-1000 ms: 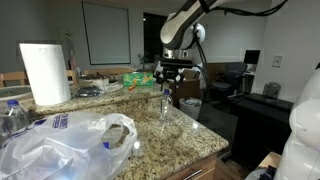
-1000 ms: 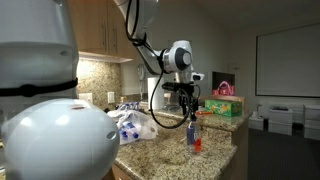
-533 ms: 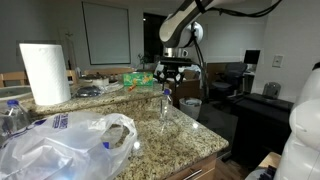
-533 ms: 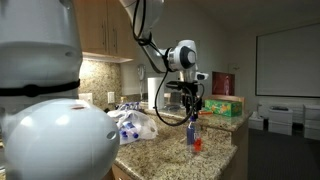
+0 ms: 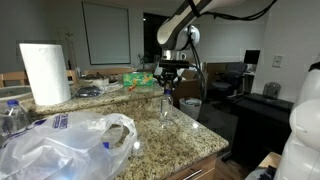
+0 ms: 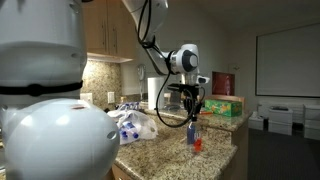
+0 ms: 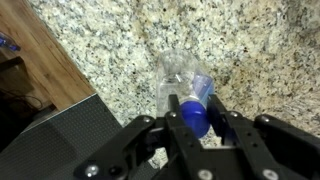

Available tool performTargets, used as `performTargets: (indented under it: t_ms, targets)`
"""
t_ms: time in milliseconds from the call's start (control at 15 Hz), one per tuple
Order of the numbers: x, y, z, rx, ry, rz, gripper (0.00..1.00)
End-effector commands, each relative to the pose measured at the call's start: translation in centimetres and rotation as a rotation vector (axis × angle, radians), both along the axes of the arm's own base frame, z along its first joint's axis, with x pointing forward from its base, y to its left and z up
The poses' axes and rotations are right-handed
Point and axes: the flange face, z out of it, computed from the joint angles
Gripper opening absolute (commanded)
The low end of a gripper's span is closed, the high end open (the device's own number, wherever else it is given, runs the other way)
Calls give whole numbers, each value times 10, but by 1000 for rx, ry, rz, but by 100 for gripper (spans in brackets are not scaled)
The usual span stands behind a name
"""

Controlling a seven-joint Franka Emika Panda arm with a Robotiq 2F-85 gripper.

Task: Put the bottles in the plastic

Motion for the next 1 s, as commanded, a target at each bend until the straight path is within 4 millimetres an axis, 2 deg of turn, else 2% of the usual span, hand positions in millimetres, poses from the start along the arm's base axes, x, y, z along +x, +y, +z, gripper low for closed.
performTargets:
  t_ms: [0, 200, 333, 600, 933]
  targets:
    - [0, 0, 0, 24, 25, 10, 23]
    - [-7, 3, 10, 12, 11, 9, 8]
    - [-15, 6, 21, -1, -8, 14, 8]
    - [-39, 19, 60, -23, -85, 49, 8]
    - [-68, 55, 104, 55, -246, 240, 8]
